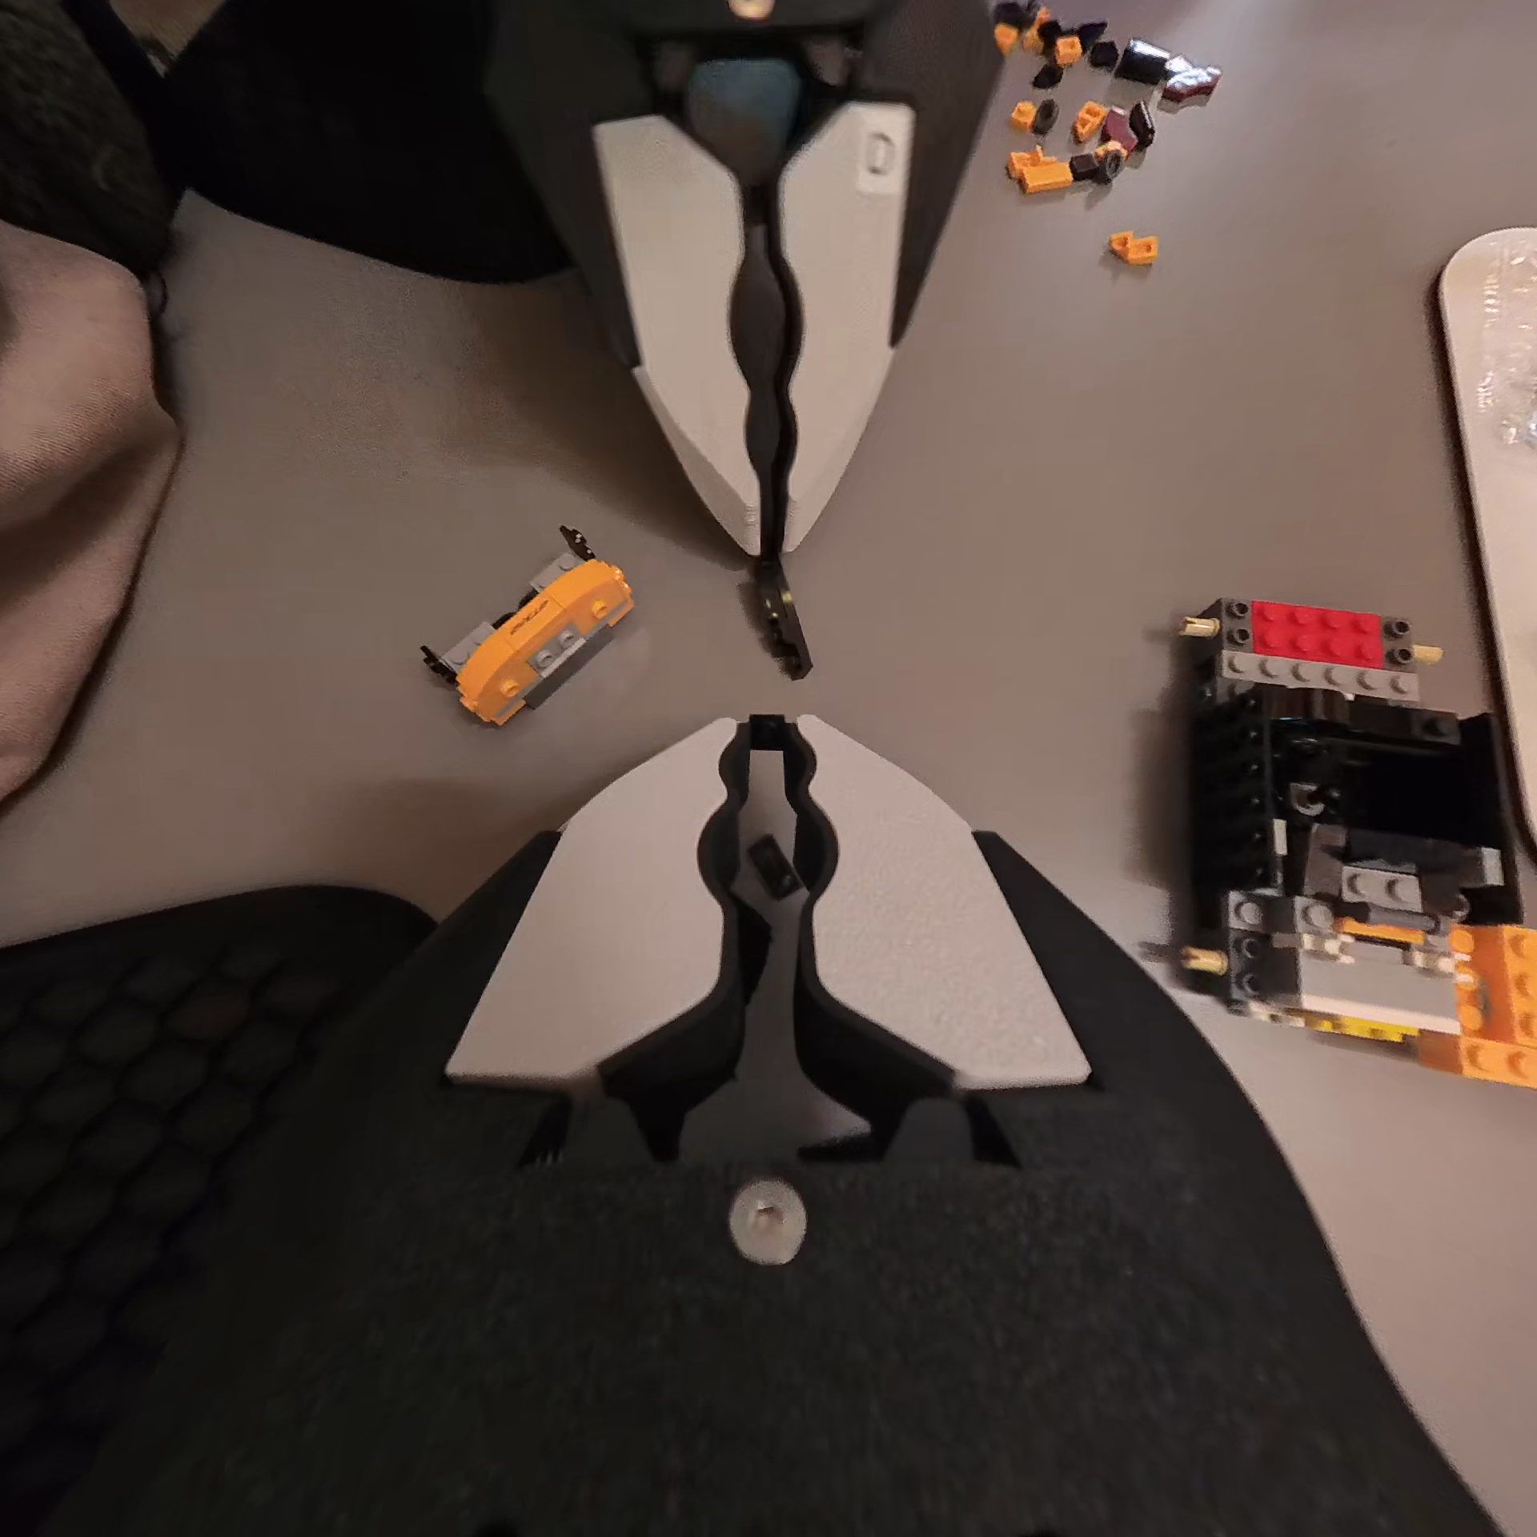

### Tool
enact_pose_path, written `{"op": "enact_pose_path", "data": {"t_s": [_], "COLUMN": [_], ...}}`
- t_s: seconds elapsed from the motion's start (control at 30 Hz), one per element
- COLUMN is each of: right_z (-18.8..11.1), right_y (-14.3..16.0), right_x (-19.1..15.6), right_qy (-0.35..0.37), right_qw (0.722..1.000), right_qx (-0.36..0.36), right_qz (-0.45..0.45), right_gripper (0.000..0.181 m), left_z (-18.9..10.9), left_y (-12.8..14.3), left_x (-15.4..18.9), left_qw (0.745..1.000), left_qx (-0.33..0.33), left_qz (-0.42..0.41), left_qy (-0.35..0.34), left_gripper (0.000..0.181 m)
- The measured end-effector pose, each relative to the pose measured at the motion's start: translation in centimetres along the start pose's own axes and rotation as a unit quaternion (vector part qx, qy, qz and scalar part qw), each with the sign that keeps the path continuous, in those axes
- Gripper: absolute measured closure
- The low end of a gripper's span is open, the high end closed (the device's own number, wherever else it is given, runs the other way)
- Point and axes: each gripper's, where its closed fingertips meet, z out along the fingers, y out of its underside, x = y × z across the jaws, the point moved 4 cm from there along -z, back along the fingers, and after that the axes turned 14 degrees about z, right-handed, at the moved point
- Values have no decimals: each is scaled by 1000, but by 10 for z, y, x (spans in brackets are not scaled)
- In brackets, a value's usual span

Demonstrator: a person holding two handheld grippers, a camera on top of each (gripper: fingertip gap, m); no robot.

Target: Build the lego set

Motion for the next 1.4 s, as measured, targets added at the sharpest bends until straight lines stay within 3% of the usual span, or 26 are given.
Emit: {"op": "enact_pose_path", "data": {"t_s": [0.13,0.27,0.4,0.7,0.97,1.4], "right_z": [2,11,16,31,46,64], "right_y": [-3,-6,-8,-23,-35,-34], "right_x": [-7,-8,-6,-5,-5,-3], "right_qy": [-9,-5,-4,18,-8,3], "right_qw": [1000,1000,1000,998,994,987], "right_qx": [12,-2,1,-36,-73,-145], "right_qz": [-1,-13,-11,-53,-81,-68], "right_gripper": [174,174,174,174,174,174], "left_z": [0,0,-8,-6,0,-3], "left_y": [7,9,9,9,8,14], "left_x": [-7,-15,-21,5,2,-1], "left_qw": [982,971,984,999,997,997], "left_qx": [-3,-15,-27,-25,-19,16], "left_qz": [-145,-188,-140,-25,62,68], "left_qy": [121,148,106,10,30,27], "left_gripper": [178,177,161,164,173,167]}}
